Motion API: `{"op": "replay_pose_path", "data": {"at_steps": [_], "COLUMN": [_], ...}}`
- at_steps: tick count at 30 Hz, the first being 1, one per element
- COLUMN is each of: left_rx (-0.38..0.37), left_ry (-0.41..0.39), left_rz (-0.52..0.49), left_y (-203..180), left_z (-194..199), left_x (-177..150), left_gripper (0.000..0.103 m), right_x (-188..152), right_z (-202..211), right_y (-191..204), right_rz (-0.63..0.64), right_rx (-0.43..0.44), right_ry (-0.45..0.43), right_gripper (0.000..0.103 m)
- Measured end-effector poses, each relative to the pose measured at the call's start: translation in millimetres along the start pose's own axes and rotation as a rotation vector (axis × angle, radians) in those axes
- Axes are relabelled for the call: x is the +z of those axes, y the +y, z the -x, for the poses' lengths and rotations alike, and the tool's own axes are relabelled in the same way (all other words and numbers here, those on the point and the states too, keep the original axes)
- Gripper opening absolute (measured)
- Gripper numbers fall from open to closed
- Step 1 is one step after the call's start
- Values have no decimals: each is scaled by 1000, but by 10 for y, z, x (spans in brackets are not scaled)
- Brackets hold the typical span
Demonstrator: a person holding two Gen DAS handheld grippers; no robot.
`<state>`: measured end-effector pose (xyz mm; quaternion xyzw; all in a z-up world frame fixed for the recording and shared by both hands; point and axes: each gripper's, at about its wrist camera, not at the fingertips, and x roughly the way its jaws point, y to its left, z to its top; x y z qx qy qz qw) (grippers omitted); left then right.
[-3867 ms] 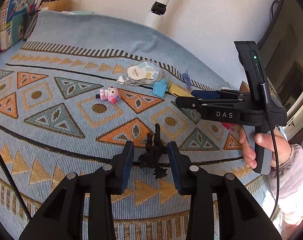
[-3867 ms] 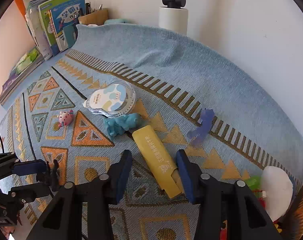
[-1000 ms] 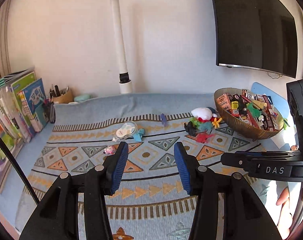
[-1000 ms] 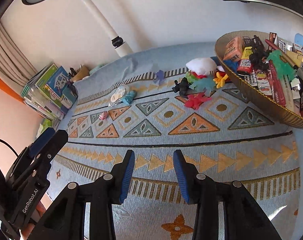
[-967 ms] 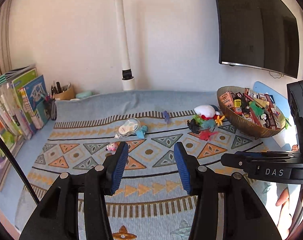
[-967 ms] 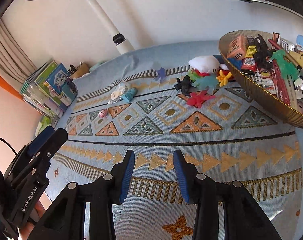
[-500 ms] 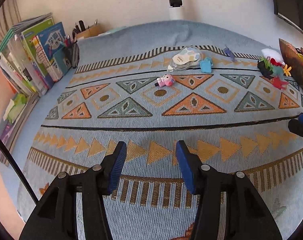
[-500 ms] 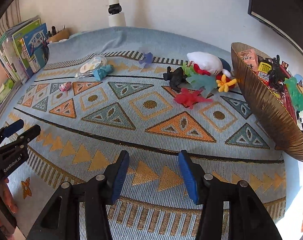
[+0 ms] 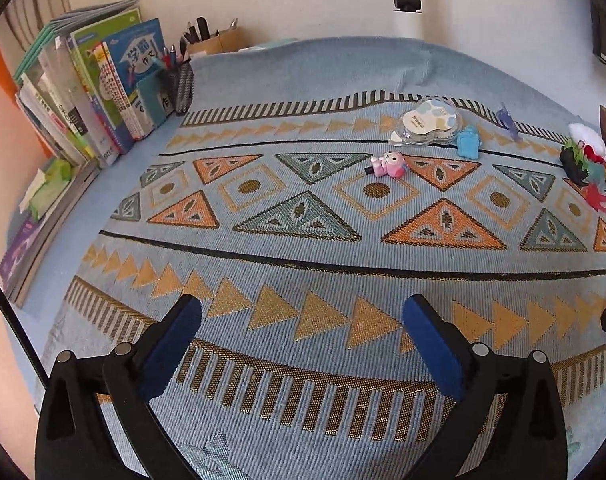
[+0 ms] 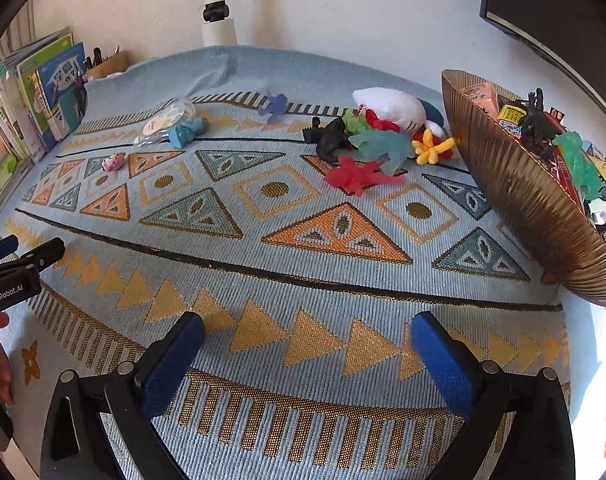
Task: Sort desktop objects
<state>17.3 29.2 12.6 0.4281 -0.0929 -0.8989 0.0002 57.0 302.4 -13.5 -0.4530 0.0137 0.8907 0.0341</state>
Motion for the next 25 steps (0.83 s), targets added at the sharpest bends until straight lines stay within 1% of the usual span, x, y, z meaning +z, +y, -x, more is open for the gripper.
{"op": "replay_pose_path", "data": {"at_steps": [6,25], "left_rx": [-132,-131], "left_ry": [51,51], "left_rz": [108,110], "left_y": [230,210], "left_z": [-152,-140], "left_x": [-10,-2], "left_gripper": [103,103], "right_x": [-6,-16], "right_z": [4,14], "right_y": [-9,-18], "right_rz": [-1,-7], "right_rx": [2,10], "right_ry": [-1,-4], "right_gripper": [103,103]}}
